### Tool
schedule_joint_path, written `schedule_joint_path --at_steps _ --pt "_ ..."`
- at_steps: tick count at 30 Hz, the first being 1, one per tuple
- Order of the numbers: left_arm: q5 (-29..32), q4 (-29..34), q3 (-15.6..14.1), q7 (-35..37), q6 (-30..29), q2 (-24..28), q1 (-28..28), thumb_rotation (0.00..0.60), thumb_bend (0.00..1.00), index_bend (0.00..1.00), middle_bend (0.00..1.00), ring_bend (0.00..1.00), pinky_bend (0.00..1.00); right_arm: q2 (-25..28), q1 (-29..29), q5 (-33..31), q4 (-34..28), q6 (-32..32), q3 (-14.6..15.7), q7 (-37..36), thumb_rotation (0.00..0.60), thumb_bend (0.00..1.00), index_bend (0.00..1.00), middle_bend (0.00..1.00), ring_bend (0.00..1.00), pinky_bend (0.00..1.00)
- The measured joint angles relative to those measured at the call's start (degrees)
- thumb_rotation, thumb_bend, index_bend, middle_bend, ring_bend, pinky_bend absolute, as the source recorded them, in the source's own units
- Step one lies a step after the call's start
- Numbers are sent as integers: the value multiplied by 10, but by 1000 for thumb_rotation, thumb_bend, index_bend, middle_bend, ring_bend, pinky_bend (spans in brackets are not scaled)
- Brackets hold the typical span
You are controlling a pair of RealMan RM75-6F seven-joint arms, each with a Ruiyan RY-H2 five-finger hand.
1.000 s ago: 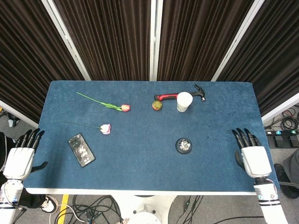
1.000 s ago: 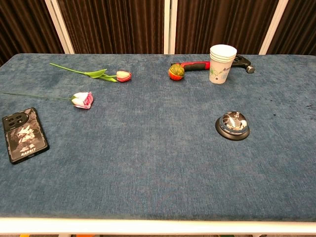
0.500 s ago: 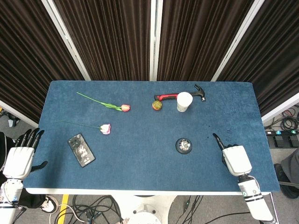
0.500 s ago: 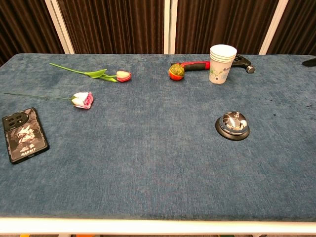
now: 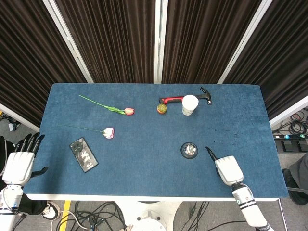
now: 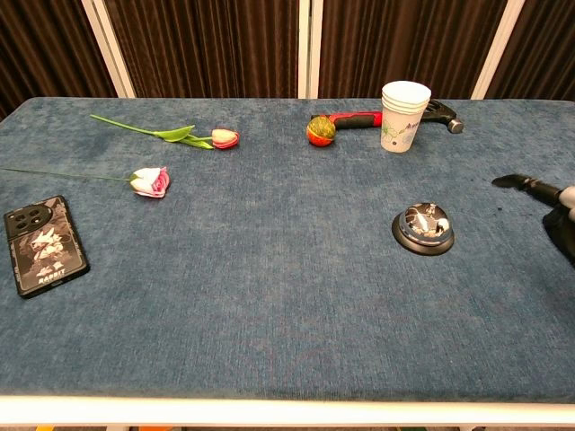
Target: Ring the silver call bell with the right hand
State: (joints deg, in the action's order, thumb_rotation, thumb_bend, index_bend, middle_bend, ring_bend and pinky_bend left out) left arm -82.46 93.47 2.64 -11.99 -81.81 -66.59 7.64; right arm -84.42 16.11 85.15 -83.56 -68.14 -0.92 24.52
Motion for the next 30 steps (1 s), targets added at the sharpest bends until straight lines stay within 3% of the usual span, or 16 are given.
schedule_joint_path --at_steps 9,30 --pt "4 -4 1 6 -2 4 -3 600 107 64 54 0 146 -34 26 -21 15 28 -13 7 600 1000 0 882 754 725" --pt "4 -10 1 20 -7 9 -7 600 108 64 55 0 146 -61 54 -50 20 59 -12 31 600 1000 0 882 753 725"
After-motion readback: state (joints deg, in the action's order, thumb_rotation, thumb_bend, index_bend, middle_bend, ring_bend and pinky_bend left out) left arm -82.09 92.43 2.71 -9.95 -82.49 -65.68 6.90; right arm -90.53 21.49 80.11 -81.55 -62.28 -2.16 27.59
